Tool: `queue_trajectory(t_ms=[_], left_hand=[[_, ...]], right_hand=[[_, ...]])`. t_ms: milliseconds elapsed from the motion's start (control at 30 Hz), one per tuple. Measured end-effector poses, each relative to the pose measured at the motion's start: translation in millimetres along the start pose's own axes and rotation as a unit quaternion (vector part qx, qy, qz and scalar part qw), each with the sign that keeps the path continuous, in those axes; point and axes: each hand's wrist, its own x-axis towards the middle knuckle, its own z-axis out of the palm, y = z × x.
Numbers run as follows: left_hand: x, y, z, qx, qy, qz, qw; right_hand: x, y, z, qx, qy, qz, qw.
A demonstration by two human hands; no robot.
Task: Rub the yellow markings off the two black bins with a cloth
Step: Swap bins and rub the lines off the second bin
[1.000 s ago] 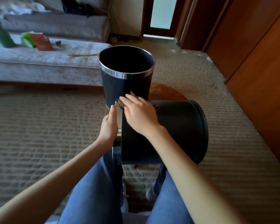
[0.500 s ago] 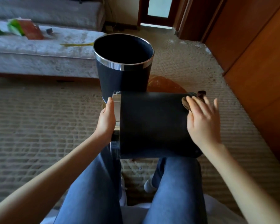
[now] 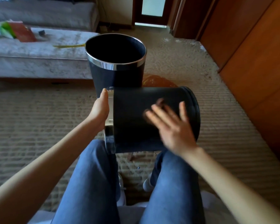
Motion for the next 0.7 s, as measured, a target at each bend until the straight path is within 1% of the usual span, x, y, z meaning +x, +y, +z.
queue_trajectory(t_ms=[67, 133, 200, 233, 267, 333, 400, 433, 500, 533, 567, 600, 633, 667, 700], left_hand=[[-1, 0, 0, 0.000, -0.007, -0.002, 1.000], [-3, 0, -3, -0.008, -0.015, -0.003, 1.000], [4, -5, -6, -0.024, -0.013, -0.010, 1.000], [11, -7, -9, -0.025, -0.011, -0.014, 1.000], [14, -7, -9, -0.028, -0.012, -0.016, 0.999], [17, -1, -7, -0.036, -0.015, -0.021, 0.999], [14, 4, -4, -0.026, -0.009, -0.024, 0.999], [15, 6, -2, -0.020, -0.004, -0.022, 1.000], [13, 8, -1, 0.006, 0.001, -0.008, 1.000], [8, 9, -2, 0.020, 0.000, -0.003, 1.000], [2, 8, -6, 0.040, -0.007, 0.009, 0.999], [-12, 5, -10, 0.063, -0.018, 0.040, 0.997], [-25, -5, -14, 0.084, -0.029, 0.084, 0.993], [-42, -18, -16, 0.095, -0.029, 0.132, 0.986], [-58, -32, -17, 0.095, -0.018, 0.170, 0.981]], right_hand=[[-12, 44, -12, -0.013, -0.013, 0.085, 0.996], [-19, 63, -17, -0.013, -0.019, 0.133, 0.991], [-13, 49, -11, 0.012, 0.014, 0.184, 0.983], [-5, 32, -4, 0.023, 0.038, 0.196, 0.980], [3, 10, 3, 0.035, 0.056, 0.188, 0.980], [18, -43, 17, 0.064, 0.069, 0.117, 0.989], [23, -85, 27, 0.091, 0.053, 0.017, 0.994], [20, -93, 30, 0.089, 0.037, -0.039, 0.995], [9, -74, 27, 0.042, 0.000, -0.150, 0.988], [1, -52, 24, 0.011, -0.007, -0.168, 0.986], [-8, -28, 20, -0.005, -0.004, -0.146, 0.989], [-20, -2, 15, -0.004, 0.010, -0.087, 0.996], [-32, 24, 7, 0.008, 0.029, -0.011, 0.999], [-43, 47, -1, 0.021, 0.042, 0.058, 0.997], [-53, 62, -8, 0.038, 0.045, 0.108, 0.992]])
